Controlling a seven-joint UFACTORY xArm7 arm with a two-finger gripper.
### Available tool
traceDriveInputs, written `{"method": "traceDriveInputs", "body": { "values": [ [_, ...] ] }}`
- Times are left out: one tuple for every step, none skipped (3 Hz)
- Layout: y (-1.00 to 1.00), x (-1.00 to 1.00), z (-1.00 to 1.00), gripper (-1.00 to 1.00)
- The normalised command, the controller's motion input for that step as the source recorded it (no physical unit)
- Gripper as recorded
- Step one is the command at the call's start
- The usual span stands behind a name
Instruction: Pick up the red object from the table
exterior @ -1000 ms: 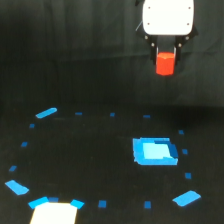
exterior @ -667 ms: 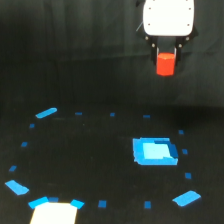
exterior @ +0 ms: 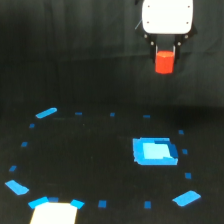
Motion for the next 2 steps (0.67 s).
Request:
{"method": "traceDriveInputs", "body": {
  "values": [
    [0.06, 0.09, 0.47, -1.0],
    [0.14, 0.15, 0.52, -1.0]
  ]
}}
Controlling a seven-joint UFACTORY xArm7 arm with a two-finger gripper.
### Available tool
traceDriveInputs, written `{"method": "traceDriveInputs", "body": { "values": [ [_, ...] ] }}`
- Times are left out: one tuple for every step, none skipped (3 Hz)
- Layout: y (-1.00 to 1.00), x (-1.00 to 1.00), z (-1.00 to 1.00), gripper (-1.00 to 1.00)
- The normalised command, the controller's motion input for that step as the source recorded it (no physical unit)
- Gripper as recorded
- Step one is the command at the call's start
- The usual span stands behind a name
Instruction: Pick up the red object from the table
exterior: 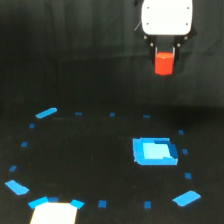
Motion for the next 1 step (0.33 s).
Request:
{"method": "traceDriveInputs", "body": {
  "values": [
    [-0.45, 0.09, 0.06, -1.0]
  ]
}}
